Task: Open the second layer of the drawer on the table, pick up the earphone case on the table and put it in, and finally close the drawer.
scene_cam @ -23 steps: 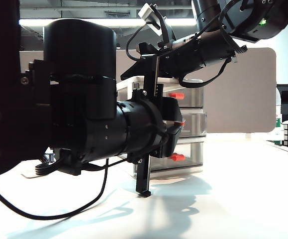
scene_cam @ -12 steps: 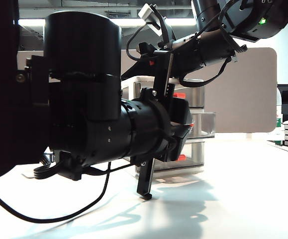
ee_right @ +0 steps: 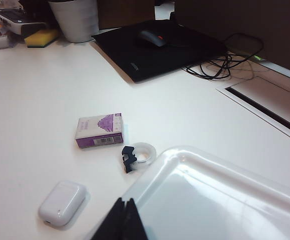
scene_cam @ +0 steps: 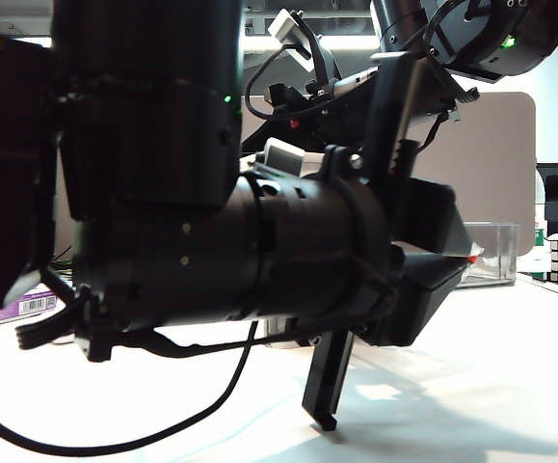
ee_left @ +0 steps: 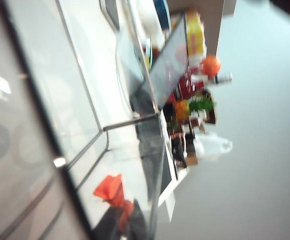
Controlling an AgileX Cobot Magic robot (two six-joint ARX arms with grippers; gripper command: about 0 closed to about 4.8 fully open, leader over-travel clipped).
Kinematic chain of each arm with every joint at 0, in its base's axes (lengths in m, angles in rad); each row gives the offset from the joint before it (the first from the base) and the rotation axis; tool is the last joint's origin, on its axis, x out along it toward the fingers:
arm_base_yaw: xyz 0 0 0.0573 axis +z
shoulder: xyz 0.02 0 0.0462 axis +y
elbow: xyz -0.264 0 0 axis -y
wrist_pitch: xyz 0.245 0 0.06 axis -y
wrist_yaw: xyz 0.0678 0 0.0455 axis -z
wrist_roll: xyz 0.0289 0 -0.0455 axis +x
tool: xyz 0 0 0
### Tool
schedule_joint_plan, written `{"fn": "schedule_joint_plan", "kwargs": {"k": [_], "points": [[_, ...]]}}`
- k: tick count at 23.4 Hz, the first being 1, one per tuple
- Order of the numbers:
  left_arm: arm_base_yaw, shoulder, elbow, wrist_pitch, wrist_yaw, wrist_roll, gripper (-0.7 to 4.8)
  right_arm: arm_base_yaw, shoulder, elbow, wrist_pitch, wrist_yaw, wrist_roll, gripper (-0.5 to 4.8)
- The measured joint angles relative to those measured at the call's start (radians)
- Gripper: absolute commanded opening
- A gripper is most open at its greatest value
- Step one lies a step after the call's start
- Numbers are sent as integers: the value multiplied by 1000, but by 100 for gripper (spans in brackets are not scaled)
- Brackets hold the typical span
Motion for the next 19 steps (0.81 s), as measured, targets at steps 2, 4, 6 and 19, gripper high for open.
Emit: {"fn": "schedule_joint_plan", "kwargs": {"k": [2, 4, 6, 19], "points": [[-14, -1, 0, -8, 1, 10, -6, 0, 0, 0, 0, 3, 0, -5], [-37, -1, 0, -12, -20, 14, -6, 0, 0, 0, 0, 3, 0, -5], [-56, -1, 1, -14, -38, 16, -6, 0, 0, 0, -1, 0, 0, -5], [-80, -3, 2, -16, 104, 81, 279, 1, 0, 0, -2, 0, 1, -5]]}}
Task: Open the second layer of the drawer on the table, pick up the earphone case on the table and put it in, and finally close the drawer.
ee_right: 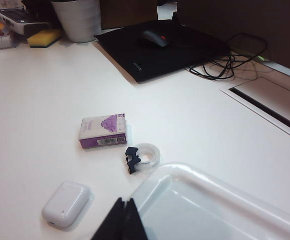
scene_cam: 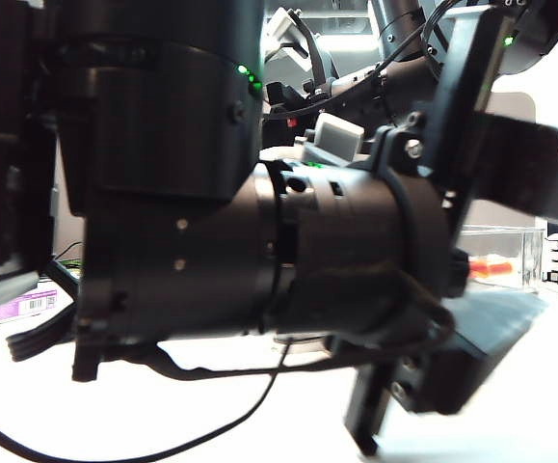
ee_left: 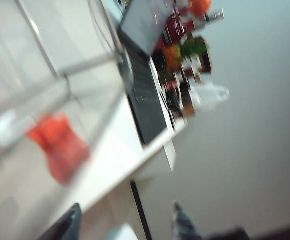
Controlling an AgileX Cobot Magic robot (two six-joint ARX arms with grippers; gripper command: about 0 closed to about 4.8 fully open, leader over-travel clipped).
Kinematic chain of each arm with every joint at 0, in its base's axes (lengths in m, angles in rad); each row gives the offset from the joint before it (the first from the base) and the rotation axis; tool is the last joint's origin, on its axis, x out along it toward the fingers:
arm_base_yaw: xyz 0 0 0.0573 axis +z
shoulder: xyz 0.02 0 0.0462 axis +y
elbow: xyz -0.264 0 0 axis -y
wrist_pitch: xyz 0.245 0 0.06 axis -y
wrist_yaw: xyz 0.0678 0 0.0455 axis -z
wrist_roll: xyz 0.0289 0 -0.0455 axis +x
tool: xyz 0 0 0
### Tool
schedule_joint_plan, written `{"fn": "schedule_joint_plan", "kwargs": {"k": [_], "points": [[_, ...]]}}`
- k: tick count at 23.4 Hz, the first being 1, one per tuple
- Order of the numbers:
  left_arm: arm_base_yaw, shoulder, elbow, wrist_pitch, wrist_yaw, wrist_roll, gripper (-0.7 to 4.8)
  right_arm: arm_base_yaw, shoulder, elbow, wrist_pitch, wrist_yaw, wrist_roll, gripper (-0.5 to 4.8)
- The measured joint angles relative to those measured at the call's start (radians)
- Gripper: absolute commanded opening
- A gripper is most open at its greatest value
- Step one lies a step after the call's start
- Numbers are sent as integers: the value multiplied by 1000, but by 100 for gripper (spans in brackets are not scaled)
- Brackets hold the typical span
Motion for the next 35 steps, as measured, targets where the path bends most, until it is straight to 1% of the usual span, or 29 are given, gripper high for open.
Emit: {"fn": "schedule_joint_plan", "kwargs": {"k": [2, 3, 5, 6, 7, 8, 9, 10, 13, 14, 15, 18, 20, 21, 22, 23, 24, 25, 26, 27, 28, 29, 30, 31, 32, 33, 34, 35], "points": [[-6, -12, 0, -2, 62, 1, 283, 0, 0, 0, 0, 0, 0, -5], [-6, -25, 0, -2, 74, 4, 282, 0, 0, 0, 0, 0, 0, -5], [-3, -80, -1, -2, 94, 46, 272, 0, 0, 0, -1, 0, 0, -5], [-3, -136, -1, -2, 108, 94, 260, 0, 0, 1, -3, 0, 0, -5], [-3, -164, -1, 2, 116, 117, 212, 0, 0, 2, -6, 0, 0, -5], [-3, -209, -13, 1, 126, 148, 190, 0, 0, 2, -8, 0, 0, -5], [-3, -237, -30, -6, 128, 167, 179, 0, 0, 2, -8, 0, 0, -5], [-3, -284, -61, -35, 128, 191, 179, 0, 0, 6, -16, 0, 0, -5], [0, -355, -137, -65, 123, 224, 179, 0, 0, 7, -16, 0, 0, -5], [1, -381, -167, -71, 110, 227, 177, 0, -1, 7, -16, 0, 0, -5], [10, -447, -227, -78, 79, 239, 167, 0, -5, 7, -24, 3, 0, -5], [63, -578, -305, -77, 43, 292, 77, -1, -20, 5, -43, 8, 0, -5], [111, -685, -359, -77, 31, 343, 41, -2, -40, -3, -67, 9, 0, -5], [131, -730, -377, -78, 28, 370, 2, -3, -53, -5, -84, 11, 0, -5], [153, -785, -392, -84, 25, 409, -6, -10, -68, -9, -104, 16, 0, -5], [187, -883, -407, -137, 26, 472, -6, -10, -102, -14, -141, 18, 0, -5], [214, -976, -413, -224, 28, 517, -6, -12, -132, -15, -164, 19, 0, -5], [242, -1102, -405, -385, 22, 582, -6, -16, -191, -14, -190, 20, -1, -5], [252, -1177, -391, -507, 7, 624, -6, -17, -232, -10, -206, 19, -8, -5], [257, -1293, -370, -722, -46, 698, -6, -15, -283, -6, -245, 19, -25, -5], [263, -1367, -359, -859, -92, 747, -6, -15, -313, -6, -282, 18, -36, -5], [267, -1482, -341, -1047, -197, 812, -6, -14, -357, -8, -362, 18, -42, -5], [269, -1528, -335, -1116, -261, 844, -6, -14, -376, -8, -407, 18, -42, -5], [270, -1613, -330, -1229, -372, 903, -6, -14, -401, -8, -499, 18, -42, -5], [270, -1655, -330, -1296, -431, 930, -6, -14, -414, -8, -564, 17, -43, -5], [281, -1706, -332, -1382, -505, 954, -6, -13, -428, -10, -664, 8, -43, -5], [296, -1720, -336, -1406, -529, 960, -5, -10, -430, -10, -708, 3, -43, -5], [333, -1725, -340, -1442, -539, 966, 0, -2, -437, -11, -779, 0, -57, -5]]}}
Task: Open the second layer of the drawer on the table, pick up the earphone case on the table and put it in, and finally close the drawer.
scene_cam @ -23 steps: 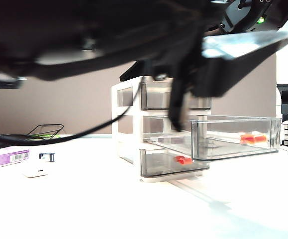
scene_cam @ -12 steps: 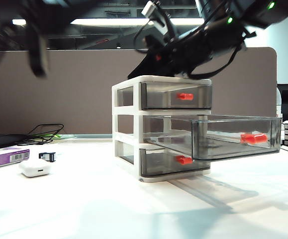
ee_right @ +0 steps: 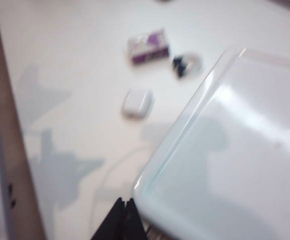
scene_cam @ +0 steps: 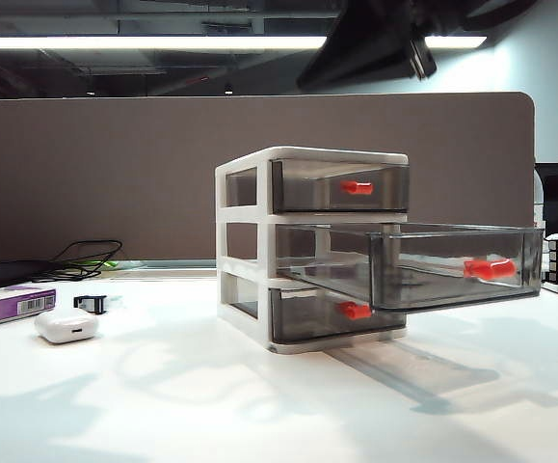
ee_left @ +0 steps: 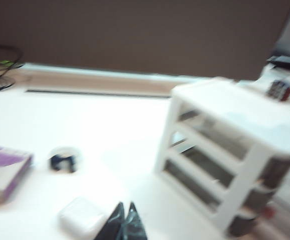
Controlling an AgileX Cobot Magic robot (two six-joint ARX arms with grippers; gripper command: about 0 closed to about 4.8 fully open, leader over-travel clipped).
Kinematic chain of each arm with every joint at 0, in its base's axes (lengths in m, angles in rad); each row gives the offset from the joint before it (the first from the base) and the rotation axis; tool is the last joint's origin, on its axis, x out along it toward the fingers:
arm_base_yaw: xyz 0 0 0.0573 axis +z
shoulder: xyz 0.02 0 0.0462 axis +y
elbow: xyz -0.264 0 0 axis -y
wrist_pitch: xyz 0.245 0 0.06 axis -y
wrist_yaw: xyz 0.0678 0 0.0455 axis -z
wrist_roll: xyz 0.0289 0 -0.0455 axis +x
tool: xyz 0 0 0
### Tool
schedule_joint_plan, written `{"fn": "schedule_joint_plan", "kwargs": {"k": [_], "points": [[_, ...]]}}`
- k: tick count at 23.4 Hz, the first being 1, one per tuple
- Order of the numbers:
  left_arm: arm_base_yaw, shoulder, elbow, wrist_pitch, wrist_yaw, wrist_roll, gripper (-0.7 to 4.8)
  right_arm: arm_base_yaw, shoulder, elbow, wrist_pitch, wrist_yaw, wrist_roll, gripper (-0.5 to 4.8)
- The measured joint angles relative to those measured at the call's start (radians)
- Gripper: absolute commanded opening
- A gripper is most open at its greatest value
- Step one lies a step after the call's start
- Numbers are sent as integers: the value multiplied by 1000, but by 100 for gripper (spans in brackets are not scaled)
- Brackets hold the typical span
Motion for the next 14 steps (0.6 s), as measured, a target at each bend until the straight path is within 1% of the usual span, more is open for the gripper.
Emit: {"fn": "schedule_joint_plan", "kwargs": {"k": [1, 3, 4, 5, 6, 7, 8, 9, 10, 11, 13, 14], "points": [[47, 2, -6, -27, 5, 2, 3, 13, -6, -2, -71, -1, -27, -5], [124, 15, -17, -37, 51, -5, 39, 33, -5, -2, -110, 9, -42, -5], [189, 23, -24, -48, 120, -29, 61, 46, -5, -2, -130, 23, -47, -5], [235, 24, -26, -51, 161, -41, 89, 55, -6, -2, -138, 27, -51, -5], [319, 31, -27, -48, 225, -66, 90, 77, -5, -2, -141, 59, -53, -5], [373, 36, -28, -47, 271, -74, 90, 84, -5, -2, -142, 80, -55, -5], [447, 37, -34, -50, 349, -81, 91, 96, -5, -2, -146, 103, -55, -5], [506, 43, -35, -48, 427, -88, 111, 101, -5, -2, -151, 106, -55, -5], [587, 53, -35, -34, 514, -91, 138, 106, -4, -2, -165, 112, -52, -5], [625, 63, -35, -26, 552, -93, 154, 106, -3, -2, -175, 119, -51, -5], [703, 82, -35, 7, 638, -103, 163, 106, -2, -2, -193, 153, -51, -5], [733, 99, -35, 31, 679, -107, 198, 106, 0, -2, -202, 181, -51, -5]]}}
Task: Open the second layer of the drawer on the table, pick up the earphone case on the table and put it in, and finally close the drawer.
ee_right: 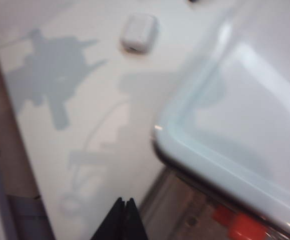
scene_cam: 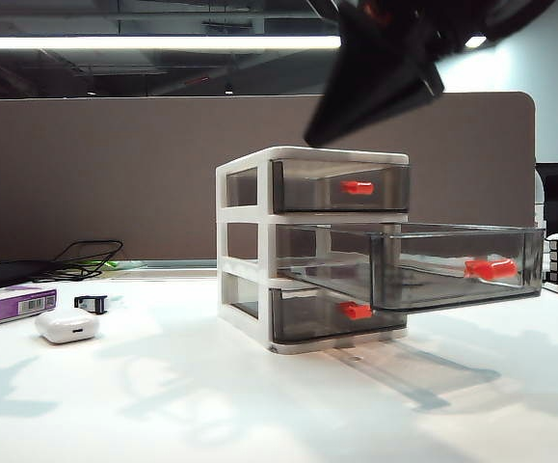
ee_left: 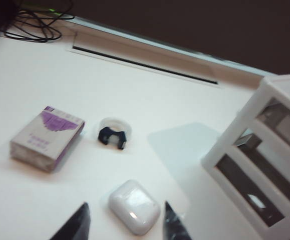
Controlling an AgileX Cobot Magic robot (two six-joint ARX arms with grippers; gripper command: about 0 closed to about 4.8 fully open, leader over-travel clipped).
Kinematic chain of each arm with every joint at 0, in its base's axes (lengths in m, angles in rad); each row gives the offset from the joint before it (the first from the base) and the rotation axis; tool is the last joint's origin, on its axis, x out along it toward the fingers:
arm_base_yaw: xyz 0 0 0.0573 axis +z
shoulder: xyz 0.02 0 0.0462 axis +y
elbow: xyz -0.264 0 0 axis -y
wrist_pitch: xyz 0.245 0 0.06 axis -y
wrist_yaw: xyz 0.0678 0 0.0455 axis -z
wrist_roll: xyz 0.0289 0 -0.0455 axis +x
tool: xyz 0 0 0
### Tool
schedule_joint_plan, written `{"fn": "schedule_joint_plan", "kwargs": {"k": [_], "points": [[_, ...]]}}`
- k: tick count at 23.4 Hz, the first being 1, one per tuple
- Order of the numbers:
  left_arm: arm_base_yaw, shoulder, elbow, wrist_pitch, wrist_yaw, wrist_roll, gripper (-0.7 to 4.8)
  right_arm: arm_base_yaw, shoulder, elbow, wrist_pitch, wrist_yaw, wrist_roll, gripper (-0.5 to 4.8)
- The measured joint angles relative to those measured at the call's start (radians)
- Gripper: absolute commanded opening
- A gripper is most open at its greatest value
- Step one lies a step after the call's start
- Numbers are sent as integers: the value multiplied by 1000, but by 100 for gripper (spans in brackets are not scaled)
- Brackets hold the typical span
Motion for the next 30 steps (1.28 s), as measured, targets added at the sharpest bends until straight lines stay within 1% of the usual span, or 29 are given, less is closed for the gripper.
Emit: {"fn": "schedule_joint_plan", "kwargs": {"k": [1, 2, 3, 4, 6, 7, 9, 11, 13, 19, 20, 22, 27, 30], "points": [[37, 31, 0, 28, 54, -13, 230, -1, 2, -2, -8, 37, 0, -5], [62, 53, 0, 42, 90, -21, 281, -2, 2, -2, -12, 53, 1, -5], [87, 107, 0, 72, 137, -27, 309, -2, 4, -2, -11, 56, 1, -5], [90, 143, 0, 92, 156, -30, 341, -3, 9, -1, -10, 57, 3, -5], [88, 235, 0, 146, 185, -34, 346, -5, 42, -2, 0, 62, 5, -5], [88, 308, 0, 203, 205, -34, 347, -5, 64, -2, 14, 64, 9, -5], [88, 410, 2, 293, 232, -37, 377, -6, 102, -2, 55, 66, 23, -5], [87, 517, 4, 382, 248, -40, 378, -6, 125, -2, 84, 62, 31, -5], [86, 602, 15, 444, 261, -50, 378, -5, 132, -2, 115, 61, 38, -5], [86, 839, 102, 550, 295, -52, 378, -5, 139, -2, 239, 61, 55, -5], [85, 866, 121, 554, 299, -52, 378, -5, 139, -1, 250, 61, 56, -5], [86, 916, 156, 565, 315, -52, 404, -6, 149, 1, 290, 61, 62, -5], [86, 953, 184, 556, 323, -93, 404, -13, 200, 24, 340, 53, 86, -5], [85, 953, 200, 532, 324, -96, 405, -13, 223, 38, 352, 53, 87, -5]]}}
